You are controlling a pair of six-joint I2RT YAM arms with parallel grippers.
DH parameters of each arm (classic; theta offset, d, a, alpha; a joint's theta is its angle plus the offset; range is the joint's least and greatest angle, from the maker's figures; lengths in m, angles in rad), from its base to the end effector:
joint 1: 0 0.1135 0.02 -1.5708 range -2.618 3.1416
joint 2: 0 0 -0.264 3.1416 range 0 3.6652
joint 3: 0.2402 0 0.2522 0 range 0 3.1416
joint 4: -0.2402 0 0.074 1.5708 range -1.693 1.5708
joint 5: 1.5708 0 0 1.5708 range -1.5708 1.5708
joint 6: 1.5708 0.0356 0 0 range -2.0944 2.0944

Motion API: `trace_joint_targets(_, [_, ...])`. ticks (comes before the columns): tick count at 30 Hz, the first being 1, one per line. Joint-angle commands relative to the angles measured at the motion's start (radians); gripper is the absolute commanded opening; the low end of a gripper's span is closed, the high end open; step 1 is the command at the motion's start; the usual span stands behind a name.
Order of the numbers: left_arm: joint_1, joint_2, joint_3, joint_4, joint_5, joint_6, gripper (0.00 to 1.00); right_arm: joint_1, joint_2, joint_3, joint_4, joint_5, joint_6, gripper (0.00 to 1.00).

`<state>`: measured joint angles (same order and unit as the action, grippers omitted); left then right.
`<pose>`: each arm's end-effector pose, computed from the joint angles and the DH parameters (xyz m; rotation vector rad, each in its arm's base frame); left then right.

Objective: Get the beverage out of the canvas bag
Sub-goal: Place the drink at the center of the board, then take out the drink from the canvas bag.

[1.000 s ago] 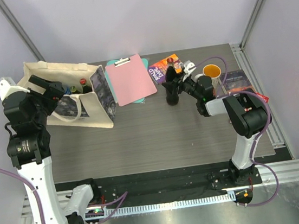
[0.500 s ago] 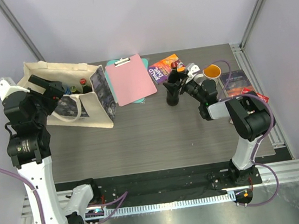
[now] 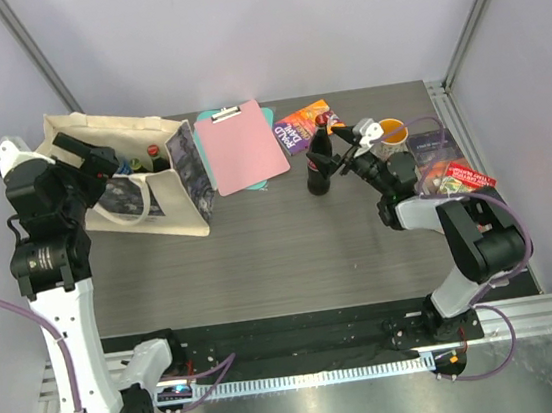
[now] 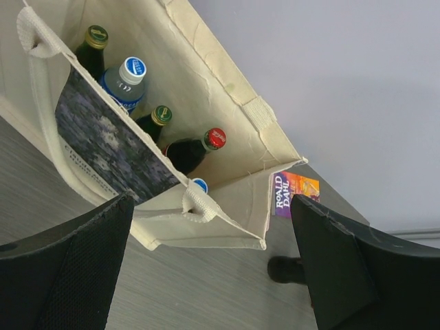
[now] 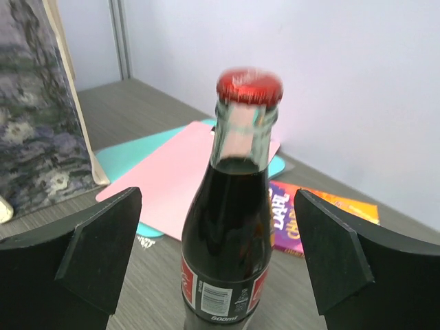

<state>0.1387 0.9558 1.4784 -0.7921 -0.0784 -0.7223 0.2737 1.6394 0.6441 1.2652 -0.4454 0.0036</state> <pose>0.1537 0.0243 0.4742 -0.8230 1.6598 -0.3360 0.3078 0.1023 0.2323 -0.5543 1.2271 0.5238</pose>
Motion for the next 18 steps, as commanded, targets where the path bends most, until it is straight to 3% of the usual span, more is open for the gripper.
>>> trace_joint_targets(1, [-0.002, 0.040, 0.075, -0.028, -0.017, 0.027, 0.95, -0.024, -0.128, -0.026, 0.120, -0.025, -0.021, 0.98])
trace_joint_targets(6, [-0.002, 0.093, 0.126, -0.062, -0.046, 0.035, 0.95, -0.034, -0.252, -0.077, -0.016, -0.078, -0.025, 1.00])
trace_joint_targets(18, [-0.004, 0.345, 0.275, -0.105, -0.122, 0.015, 0.95, -0.044, -0.611, -0.070, -0.685, -0.205, -0.152, 1.00])
